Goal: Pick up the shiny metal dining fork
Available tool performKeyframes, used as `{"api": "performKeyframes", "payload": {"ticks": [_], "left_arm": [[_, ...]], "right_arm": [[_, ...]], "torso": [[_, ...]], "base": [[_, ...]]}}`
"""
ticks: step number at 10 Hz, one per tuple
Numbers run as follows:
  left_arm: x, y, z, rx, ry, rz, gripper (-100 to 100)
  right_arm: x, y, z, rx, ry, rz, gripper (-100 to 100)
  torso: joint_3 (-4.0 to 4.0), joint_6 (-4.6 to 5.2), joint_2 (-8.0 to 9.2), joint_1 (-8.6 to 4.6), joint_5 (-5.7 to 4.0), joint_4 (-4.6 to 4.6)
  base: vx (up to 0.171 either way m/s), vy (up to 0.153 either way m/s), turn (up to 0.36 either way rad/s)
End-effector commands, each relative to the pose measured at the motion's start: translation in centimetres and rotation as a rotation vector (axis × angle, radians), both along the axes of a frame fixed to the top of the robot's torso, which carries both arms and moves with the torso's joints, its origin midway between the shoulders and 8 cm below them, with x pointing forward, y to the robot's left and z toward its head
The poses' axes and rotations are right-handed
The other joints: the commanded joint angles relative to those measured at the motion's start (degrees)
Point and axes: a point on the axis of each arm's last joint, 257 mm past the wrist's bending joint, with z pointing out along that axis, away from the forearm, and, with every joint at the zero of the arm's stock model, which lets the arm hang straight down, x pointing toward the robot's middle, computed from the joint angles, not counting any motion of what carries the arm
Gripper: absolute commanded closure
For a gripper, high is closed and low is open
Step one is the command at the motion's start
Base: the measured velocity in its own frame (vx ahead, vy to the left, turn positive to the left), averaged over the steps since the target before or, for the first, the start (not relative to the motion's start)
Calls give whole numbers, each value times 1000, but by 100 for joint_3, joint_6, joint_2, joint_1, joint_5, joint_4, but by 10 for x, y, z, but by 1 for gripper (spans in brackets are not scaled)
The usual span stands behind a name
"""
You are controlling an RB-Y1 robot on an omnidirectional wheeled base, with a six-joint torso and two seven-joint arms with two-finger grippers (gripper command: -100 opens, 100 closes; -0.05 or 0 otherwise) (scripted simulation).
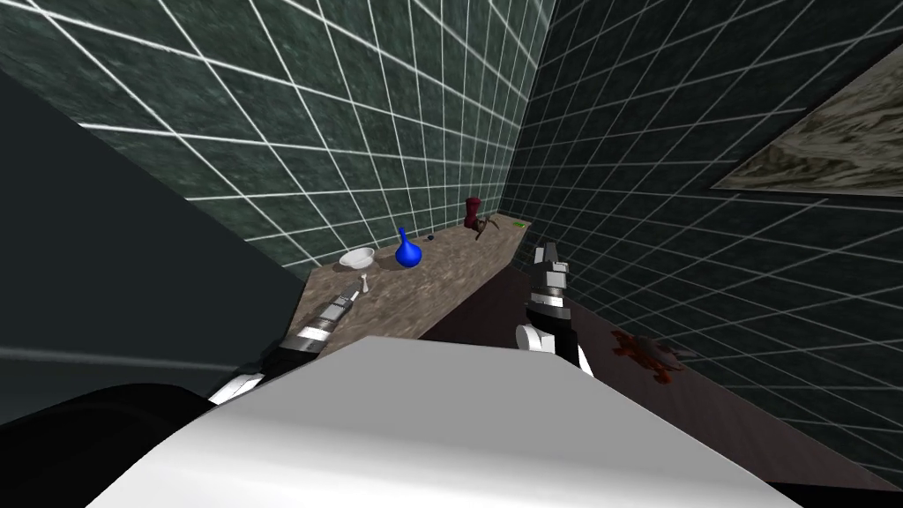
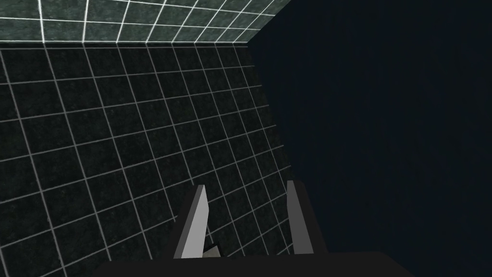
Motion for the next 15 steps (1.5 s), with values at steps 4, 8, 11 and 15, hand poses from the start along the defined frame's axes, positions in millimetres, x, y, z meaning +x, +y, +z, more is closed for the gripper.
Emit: {"api": "performKeyframes", "payload": {"ticks": [4, 8, 11, 15], "left_arm": [[-36, 62, -55, 113, 219, 61, -100], [-61, 96, -79, 168, 332, 97, -100], [-87, 130, -98, 216, 438, 137, -100], [-127, 179, -119, 277, 578, 202, -100]], "right_arm": [[0, 0, 0, 0, 0, 0, 0], [0, 0, 0, 0, 0, 0, 0], [0, 0, 0, 0, 0, 0, 0], [0, 0, 0, 0, 0, 0, 0]], "torso": [[-1, -1, -1, 1, 1, 0], [-5, -1, -8, 4, 1, -2], [-6, -2, -10, 7, 1, -2], [-10, -3, -18, 14, 3, -4]], "base": [[35, -32, -183], [47, -18, -137], [53, -11, -140], [65, 2, -147]]}}
